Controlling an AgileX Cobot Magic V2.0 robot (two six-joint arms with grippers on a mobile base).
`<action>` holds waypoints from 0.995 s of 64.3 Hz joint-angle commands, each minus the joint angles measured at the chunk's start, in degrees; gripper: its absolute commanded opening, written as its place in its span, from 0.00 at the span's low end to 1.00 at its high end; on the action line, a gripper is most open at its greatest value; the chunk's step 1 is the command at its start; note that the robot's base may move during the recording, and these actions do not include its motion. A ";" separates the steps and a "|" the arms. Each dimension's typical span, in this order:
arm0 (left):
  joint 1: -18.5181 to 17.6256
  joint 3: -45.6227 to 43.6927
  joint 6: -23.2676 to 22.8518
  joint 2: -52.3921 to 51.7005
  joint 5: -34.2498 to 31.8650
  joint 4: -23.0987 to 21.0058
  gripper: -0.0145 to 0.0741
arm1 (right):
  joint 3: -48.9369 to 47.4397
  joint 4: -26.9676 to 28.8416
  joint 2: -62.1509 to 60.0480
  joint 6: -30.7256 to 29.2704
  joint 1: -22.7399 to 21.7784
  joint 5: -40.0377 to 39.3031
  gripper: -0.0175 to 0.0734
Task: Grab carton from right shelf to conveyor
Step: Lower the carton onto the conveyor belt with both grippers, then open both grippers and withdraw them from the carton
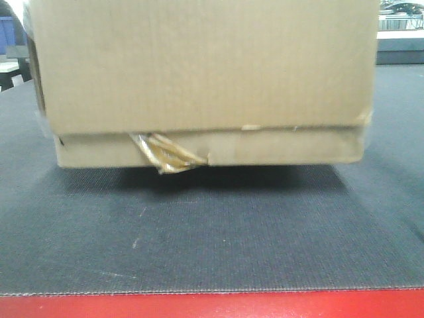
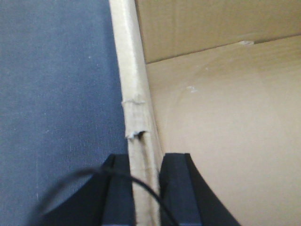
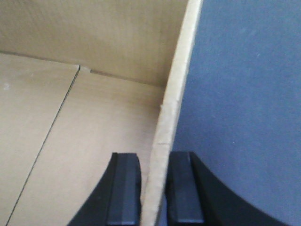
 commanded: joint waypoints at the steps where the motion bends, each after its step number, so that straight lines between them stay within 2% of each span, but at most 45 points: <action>1: 0.35 -0.22 0.23 0.73 -2.65 -0.64 0.16 | -0.53 -0.46 0.45 0.54 -0.13 -4.35 0.12; 6: 1.01 -0.22 0.23 0.87 -2.90 -0.64 0.24 | -0.53 -0.52 0.59 0.47 -0.13 -4.35 0.15; 11: 1.41 -0.22 0.23 0.87 -3.25 -0.64 0.41 | -0.53 -0.52 0.59 0.47 -0.13 -4.35 0.30; 18: 1.80 -0.22 0.23 0.87 -2.70 -0.64 0.72 | -0.53 -0.52 0.59 0.47 -0.13 -4.35 0.71; 20: 1.92 -0.22 0.23 0.87 -2.58 -0.64 0.80 | -0.65 -0.52 0.46 0.47 -0.13 -4.21 0.81; 21: 1.92 -0.22 0.23 0.87 -2.39 -0.64 0.85 | -0.64 -0.52 0.35 0.47 -0.13 -4.21 0.83; 22: 1.92 -0.22 0.23 0.73 -2.38 -0.64 0.87 | -0.64 -0.52 0.20 0.47 -0.13 -4.21 0.82; 35: 1.92 -0.22 0.23 -3.48 -1.79 -0.97 0.73 | -0.64 -0.52 -4.23 0.47 -0.60 -4.47 0.82; 42: 2.32 -0.22 0.23 -7.80 -2.15 -0.97 0.72 | -0.64 -0.52 -7.97 0.61 -2.17 -3.99 0.81; 46: 2.94 -0.22 0.23 -10.89 -2.15 -0.97 0.72 | -0.64 -0.52 -10.13 0.61 -3.50 -2.60 0.77; 50: 4.24 -0.22 0.23 -13.91 -2.27 -1.09 0.72 | -0.52 -0.52 -12.49 0.61 -4.89 -0.59 0.68; 58: 7.84 1.16 0.34 -19.14 -2.77 -1.19 0.69 | 0.54 -0.52 -16.63 0.61 -8.62 3.37 0.38; 64: 11.25 5.18 0.86 -23.53 -3.20 -1.60 0.57 | 3.84 -0.58 -19.85 0.61 -11.28 3.52 0.15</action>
